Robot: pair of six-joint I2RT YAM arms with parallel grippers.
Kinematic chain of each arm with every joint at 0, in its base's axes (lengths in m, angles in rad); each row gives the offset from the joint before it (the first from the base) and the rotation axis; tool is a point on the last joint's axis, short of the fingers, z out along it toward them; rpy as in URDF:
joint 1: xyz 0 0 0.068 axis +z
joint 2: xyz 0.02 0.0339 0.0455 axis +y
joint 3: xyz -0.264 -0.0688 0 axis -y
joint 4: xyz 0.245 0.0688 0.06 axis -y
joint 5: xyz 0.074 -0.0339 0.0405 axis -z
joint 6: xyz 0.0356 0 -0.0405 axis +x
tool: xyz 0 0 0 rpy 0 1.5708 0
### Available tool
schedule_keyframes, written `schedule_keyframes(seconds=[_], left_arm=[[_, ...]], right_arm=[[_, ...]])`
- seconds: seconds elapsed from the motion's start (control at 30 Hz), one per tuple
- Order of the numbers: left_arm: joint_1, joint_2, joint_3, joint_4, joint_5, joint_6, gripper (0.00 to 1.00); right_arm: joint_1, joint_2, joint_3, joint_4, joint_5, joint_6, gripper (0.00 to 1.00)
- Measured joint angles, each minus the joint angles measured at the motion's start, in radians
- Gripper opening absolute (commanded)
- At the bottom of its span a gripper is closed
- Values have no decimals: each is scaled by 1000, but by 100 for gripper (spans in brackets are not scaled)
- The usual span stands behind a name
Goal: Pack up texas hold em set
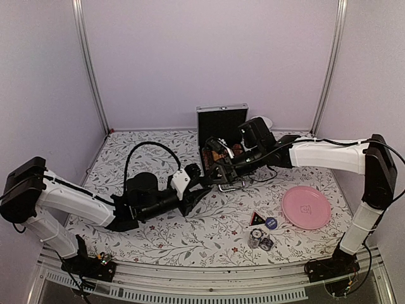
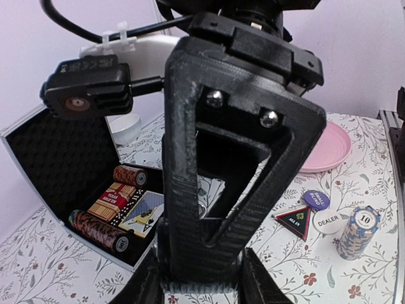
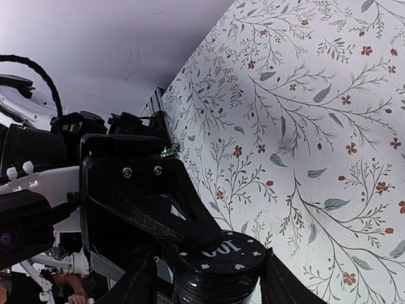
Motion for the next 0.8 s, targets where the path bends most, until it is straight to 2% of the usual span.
schedule_keyframes(seconds=[0.23, 0.4, 0.47, 0.57, 0.63, 0.7, 0.8], left_arm=[[0, 0, 0, -3, 0, 0, 15], [0, 0, 0, -3, 0, 2, 16], [0, 0, 0, -5, 0, 6, 25], [0, 0, 0, -8, -7, 11, 62], [0, 1, -2, -3, -14, 7, 78], [0, 1, -8, 18, -26, -10, 85], [20, -2, -35, 35, -34, -44, 89]], right_arm=[[3, 24, 0, -2, -25, -15, 46], [2, 24, 0, -3, -18, -11, 37], [2, 24, 0, -3, -13, -4, 30], [3, 24, 0, -3, 7, 16, 15], [6, 22, 0, -3, 39, 13, 13], [8, 22, 0, -3, 86, 14, 14], [9, 22, 1, -10, 176, 37, 16]])
